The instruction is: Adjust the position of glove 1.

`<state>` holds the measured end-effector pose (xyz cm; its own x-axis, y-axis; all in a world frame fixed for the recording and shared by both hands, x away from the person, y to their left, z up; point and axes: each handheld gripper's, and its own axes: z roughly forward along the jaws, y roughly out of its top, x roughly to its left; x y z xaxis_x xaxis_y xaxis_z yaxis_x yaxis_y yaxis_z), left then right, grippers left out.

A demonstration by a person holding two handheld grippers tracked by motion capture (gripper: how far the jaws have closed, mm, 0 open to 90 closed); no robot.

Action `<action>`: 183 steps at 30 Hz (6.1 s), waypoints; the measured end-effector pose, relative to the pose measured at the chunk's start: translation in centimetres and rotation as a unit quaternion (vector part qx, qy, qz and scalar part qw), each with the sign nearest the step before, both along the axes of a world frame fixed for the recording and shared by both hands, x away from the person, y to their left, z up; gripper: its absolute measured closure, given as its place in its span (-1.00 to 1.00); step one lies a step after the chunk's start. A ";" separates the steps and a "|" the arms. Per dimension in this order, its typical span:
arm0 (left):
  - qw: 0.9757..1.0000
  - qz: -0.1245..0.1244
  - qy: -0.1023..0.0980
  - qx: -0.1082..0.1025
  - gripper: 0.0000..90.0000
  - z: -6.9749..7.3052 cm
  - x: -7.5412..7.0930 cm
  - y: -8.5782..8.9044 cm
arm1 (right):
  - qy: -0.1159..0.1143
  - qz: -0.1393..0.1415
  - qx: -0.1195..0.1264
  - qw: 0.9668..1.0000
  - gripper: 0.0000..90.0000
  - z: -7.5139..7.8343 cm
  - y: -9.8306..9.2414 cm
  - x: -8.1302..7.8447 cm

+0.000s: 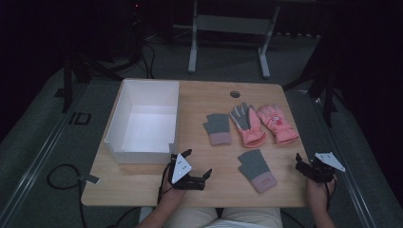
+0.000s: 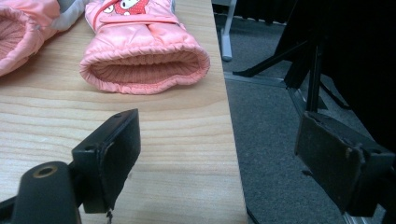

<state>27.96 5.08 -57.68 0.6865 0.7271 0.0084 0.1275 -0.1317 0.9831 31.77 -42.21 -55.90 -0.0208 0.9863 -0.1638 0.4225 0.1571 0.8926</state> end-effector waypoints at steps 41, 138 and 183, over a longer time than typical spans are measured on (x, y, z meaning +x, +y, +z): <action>1.000 -0.005 -0.005 0.001 -1.00 0.0 -0.1 0.0 | 0.082 0.078 0.043 0.993 -0.63 7.1 3.8 3.4; 1.000 -0.008 -0.010 0.007 -1.00 0.0 -0.3 0.0 | 0.249 0.272 0.007 0.929 0.89 3.2 27.4 18.0; 1.000 -0.005 -0.008 0.007 -1.00 0.0 -0.2 0.0 | 0.249 0.225 0.095 0.937 0.64 0.7 25.9 2.5</action>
<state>27.79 5.05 -57.68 0.6929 0.7204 0.0297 0.1109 -0.1473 0.9829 34.28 -16.33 -55.21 -0.4681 0.8702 0.1539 0.7234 0.2774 0.6322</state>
